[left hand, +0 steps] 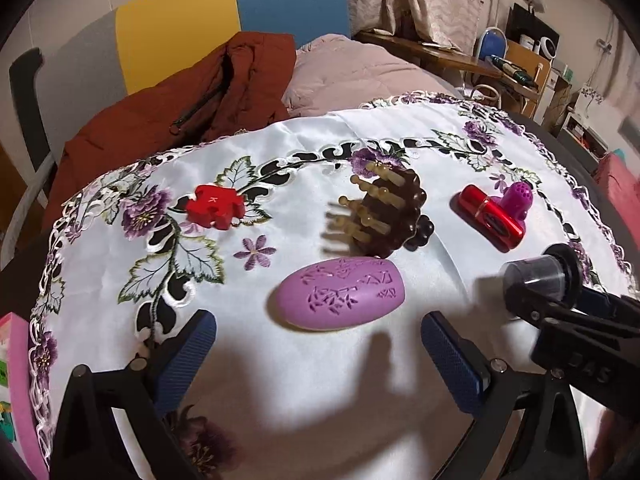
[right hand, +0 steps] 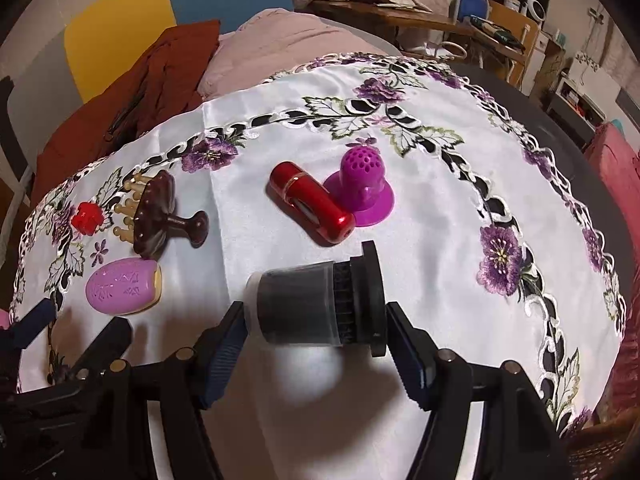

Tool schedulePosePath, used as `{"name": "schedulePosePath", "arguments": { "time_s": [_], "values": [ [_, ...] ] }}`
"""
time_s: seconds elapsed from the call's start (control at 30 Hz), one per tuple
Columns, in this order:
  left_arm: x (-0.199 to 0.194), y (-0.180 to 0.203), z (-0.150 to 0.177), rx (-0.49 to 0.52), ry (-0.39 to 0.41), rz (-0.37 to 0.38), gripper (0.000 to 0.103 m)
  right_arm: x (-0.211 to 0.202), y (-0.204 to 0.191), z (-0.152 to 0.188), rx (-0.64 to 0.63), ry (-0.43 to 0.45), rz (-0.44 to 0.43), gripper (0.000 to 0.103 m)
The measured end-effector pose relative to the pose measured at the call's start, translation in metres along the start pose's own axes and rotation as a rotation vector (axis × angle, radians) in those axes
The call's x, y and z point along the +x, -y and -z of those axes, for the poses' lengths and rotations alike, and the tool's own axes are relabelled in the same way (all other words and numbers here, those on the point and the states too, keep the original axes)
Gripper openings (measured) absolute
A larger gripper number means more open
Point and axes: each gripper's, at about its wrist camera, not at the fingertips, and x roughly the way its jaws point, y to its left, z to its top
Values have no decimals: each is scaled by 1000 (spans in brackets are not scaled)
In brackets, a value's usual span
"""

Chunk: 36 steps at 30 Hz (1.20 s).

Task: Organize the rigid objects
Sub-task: 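Grasp the purple oval object with the left tool while the right tool holds the canister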

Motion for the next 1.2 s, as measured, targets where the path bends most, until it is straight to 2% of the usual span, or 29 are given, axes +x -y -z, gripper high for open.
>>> {"name": "schedulePosePath", "arguments": {
  "time_s": [0.13, 0.53, 0.77, 0.87, 1.0, 1.03, 1.07, 1.13, 1.2],
  "values": [
    [8, 3, -6, 4, 2, -23, 103, 4, 8, 0, 48, -26, -24, 65],
    [34, 8, -11, 33, -6, -64, 102, 4, 4, 1, 15, -25, -1, 65],
    [26, -8, 0, -22, 29, -34, 72, 4, 3, 1, 9, -23, 2, 65],
    [20, -14, 8, -13, 38, -15, 70, 4, 2, 1, 3, -22, 5, 65],
    [10, -28, 18, -56, 47, 18, 69, 5, 0, 1, -11, -20, 12, 65],
    [7, -31, 20, -66, 52, 30, 73, 5, 0, 1, -13, -20, 13, 65],
    [5, -34, 22, -78, 55, 41, 87, 5, -1, 1, -14, -20, 14, 65],
    [-1, -40, 24, -108, 69, 32, 103, 5, -1, 1, -16, -21, 16, 65],
    [-6, -42, 22, -142, 83, 67, 103, 5, -1, 2, -17, -21, 17, 65]
  ]
}}
